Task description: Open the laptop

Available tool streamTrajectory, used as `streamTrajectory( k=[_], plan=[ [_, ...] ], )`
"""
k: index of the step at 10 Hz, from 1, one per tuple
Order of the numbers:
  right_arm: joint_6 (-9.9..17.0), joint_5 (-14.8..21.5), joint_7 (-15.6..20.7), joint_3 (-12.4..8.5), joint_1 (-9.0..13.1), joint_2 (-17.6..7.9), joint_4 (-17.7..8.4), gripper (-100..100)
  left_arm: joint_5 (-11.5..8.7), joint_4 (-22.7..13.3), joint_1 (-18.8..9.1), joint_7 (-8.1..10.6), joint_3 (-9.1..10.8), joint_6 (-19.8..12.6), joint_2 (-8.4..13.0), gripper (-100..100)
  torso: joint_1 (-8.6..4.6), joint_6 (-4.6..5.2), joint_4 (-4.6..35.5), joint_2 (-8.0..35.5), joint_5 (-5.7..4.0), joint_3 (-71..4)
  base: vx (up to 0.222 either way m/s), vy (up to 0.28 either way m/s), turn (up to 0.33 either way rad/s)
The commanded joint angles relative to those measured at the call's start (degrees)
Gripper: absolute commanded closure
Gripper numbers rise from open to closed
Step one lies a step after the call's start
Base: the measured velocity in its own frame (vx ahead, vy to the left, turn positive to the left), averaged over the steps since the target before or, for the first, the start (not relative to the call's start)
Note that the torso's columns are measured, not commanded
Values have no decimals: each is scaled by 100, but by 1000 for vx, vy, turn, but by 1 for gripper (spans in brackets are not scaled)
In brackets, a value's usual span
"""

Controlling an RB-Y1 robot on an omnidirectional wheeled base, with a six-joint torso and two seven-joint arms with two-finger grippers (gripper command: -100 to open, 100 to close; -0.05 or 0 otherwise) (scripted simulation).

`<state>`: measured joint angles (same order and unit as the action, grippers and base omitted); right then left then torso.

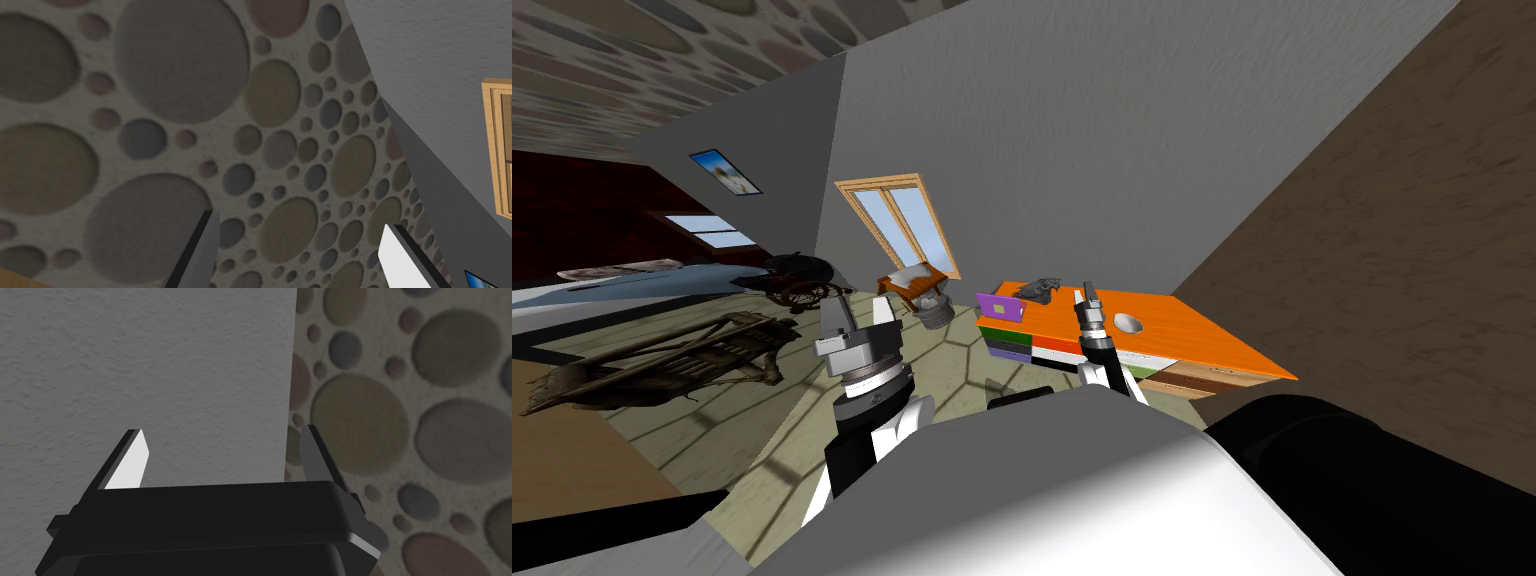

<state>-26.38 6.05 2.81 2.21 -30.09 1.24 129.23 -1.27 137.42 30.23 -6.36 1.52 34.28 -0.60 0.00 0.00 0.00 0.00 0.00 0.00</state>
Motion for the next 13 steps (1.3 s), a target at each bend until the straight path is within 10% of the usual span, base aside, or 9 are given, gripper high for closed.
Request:
streamTrajectory(
  k=[1, 9, 10, 13],
  plan=[
    [0, 0, 0, 0, 0, 0, 0, 0, 0, 0, 0, 0, 0, 0, 0, 0, 0, 0, 235, 232, 0, -467, 0, 0, 0],
    [-1, 0, 0, 0, 0, 0, 2, 0, 0, 2, 0, 0, 0, 0, 0, 0, 0, 0, 3537, 3539, 0, -7073, 0, 0, 0],
    [12, 46, 51, -38, -5, -229, -17, -100, 0, 2, 0, 0, 0, 0, 0, 0, 0, 0, 3960, 3962, 0, -7919, 23, 28, 1],
    [63, 237, 257, -193, -31, -669, -82, -100, 0, -1, 1, 0, -1, 0, -1, 0, 21, 0, 4218, 4213, 6, -8458, 49, 100, -6]
  ],
)
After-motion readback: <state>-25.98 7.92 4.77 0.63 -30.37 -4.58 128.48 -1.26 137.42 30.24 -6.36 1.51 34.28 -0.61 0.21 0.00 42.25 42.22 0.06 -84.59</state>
